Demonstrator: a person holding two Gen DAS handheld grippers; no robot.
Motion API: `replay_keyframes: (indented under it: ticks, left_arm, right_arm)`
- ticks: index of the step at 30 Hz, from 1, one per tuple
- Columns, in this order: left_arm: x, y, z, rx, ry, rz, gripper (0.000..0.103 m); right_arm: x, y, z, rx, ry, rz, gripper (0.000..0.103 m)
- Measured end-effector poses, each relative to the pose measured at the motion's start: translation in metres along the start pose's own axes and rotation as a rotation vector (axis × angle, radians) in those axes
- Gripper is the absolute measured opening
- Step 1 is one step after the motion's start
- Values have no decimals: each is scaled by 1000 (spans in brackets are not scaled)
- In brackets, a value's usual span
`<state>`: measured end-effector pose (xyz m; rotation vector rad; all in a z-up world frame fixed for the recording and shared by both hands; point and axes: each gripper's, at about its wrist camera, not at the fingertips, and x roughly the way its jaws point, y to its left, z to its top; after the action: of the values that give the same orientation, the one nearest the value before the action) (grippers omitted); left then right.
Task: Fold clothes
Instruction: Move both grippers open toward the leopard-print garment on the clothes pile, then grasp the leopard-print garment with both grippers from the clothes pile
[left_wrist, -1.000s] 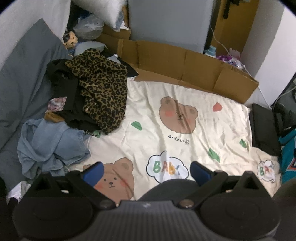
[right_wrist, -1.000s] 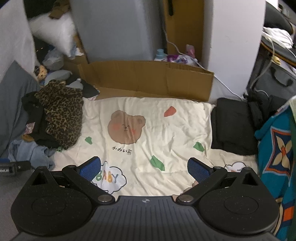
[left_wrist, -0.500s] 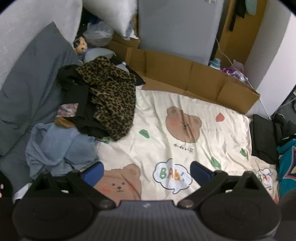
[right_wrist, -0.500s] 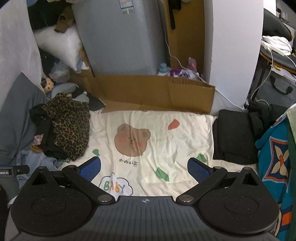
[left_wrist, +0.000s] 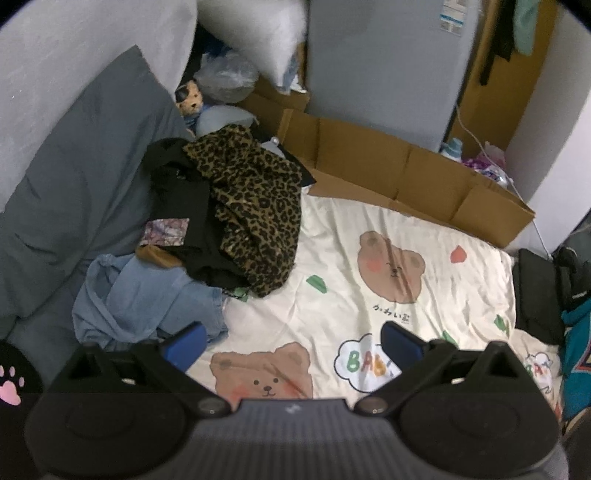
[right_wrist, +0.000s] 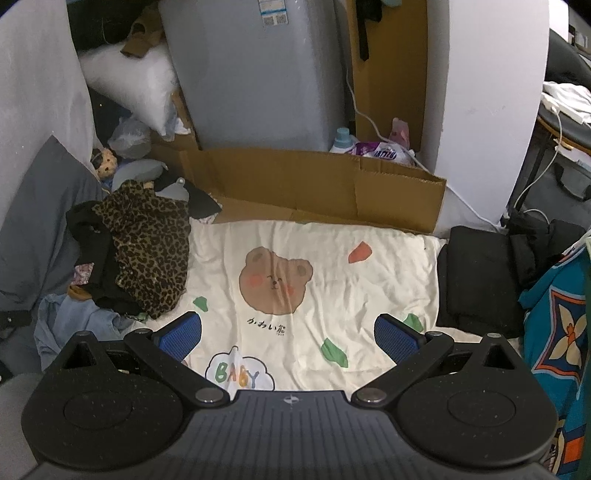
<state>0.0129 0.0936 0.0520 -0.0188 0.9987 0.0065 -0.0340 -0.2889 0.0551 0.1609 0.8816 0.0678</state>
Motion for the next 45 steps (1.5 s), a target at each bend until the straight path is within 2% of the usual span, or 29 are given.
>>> replay_keyframes:
  ticks: [5, 11, 13, 16, 18, 22, 29, 32, 35, 38, 45]
  left_arm:
    - [11, 16, 9, -12, -17, -5, 101]
    - [26, 33, 19, -27, -17, -17, 100]
    - [31, 37, 22, -21, -21, -8, 99]
    - [44, 45, 26, -42, 0, 5, 96]
    - [51, 50, 30, -60, 11, -4, 92]
    - [62, 58, 37, -76, -6, 1, 92]
    - [106, 65, 56, -62, -9, -9, 91]
    - [130, 68, 61, -50, -10, -14, 81]
    - [156, 75, 63, -60, 1, -36, 76]
    - [182, 81, 65, -57, -11, -37, 75]
    - [244, 93, 70, -54, -5, -31, 75]
  right_arm:
    - [10, 4, 2, 16, -35, -13, 103]
    - [30, 11, 12, 26, -17, -2, 102]
    - [37, 18, 19, 29, 22, -22, 102]
    - [45, 26, 25, 29, 36, 28, 103]
    - [55, 33, 26, 16, 39, 37, 103]
    - [77, 46, 29, -38, 31, 40, 102]
    - [119, 57, 37, -66, 42, 69, 102]
    - [141, 62, 38, -74, 48, 72, 102]
    - [164, 67, 35, -84, 54, 84, 100]
    - [188, 75, 30, -94, 53, 111, 91]
    - [248, 96, 15, -103, 81, 164, 88]
